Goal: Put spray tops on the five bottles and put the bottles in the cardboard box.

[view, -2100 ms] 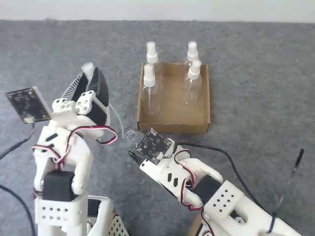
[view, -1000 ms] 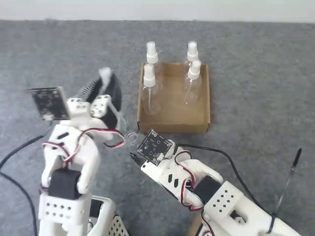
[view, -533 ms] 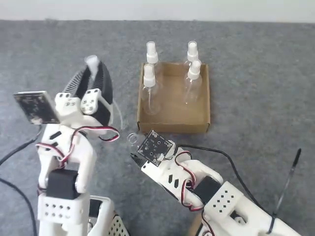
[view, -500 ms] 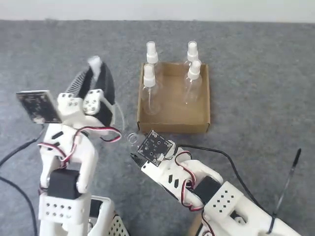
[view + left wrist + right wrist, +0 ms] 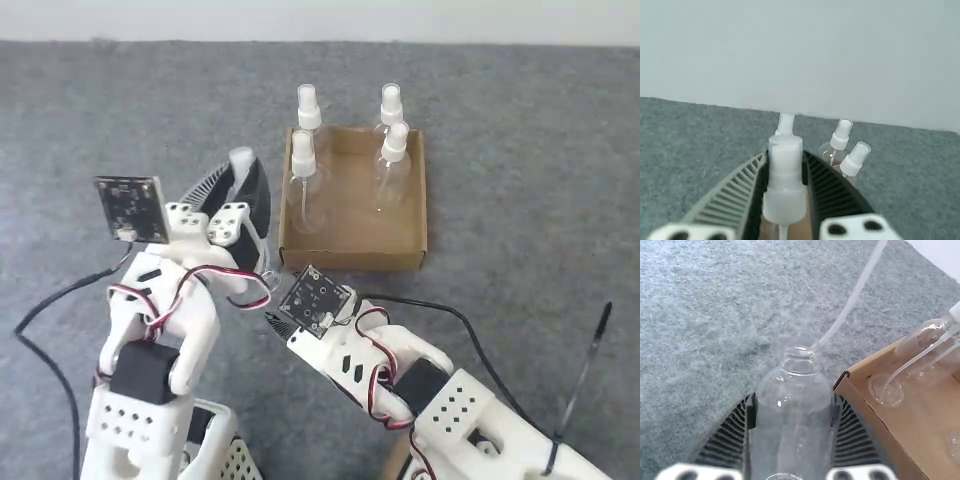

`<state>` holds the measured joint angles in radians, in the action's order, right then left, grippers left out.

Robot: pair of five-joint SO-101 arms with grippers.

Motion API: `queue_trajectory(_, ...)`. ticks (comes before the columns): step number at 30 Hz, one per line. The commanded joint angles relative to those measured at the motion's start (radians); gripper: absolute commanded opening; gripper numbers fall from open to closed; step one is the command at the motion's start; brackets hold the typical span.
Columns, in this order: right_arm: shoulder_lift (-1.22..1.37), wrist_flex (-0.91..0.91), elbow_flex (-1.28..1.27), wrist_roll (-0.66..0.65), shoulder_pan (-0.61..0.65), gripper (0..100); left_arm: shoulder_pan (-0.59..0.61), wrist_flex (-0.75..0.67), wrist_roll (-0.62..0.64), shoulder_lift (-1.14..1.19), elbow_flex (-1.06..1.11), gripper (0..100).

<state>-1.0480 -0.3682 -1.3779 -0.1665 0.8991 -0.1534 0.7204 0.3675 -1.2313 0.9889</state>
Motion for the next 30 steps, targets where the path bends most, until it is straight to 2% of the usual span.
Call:
queue_trajectory(1,-0.038,0.010,0.009,0.009,0.002,0.6,-0.003,0.038,-0.009,-0.021,-0.113,1)
queue_trajectory(6,-0.038,0.010,0.009,0.009,0.002,0.6,-0.003,0.057,-0.009,-0.014,-0.160,1)
queue_trajectory(21,-0.038,0.008,0.008,0.009,0.002,0.6,-0.003,0.061,-0.015,-0.021,-0.030,1)
queue_trajectory(30,-0.038,0.008,0.008,0.009,0.002,0.6,0.025,0.061,-0.041,-0.021,-0.159,1)
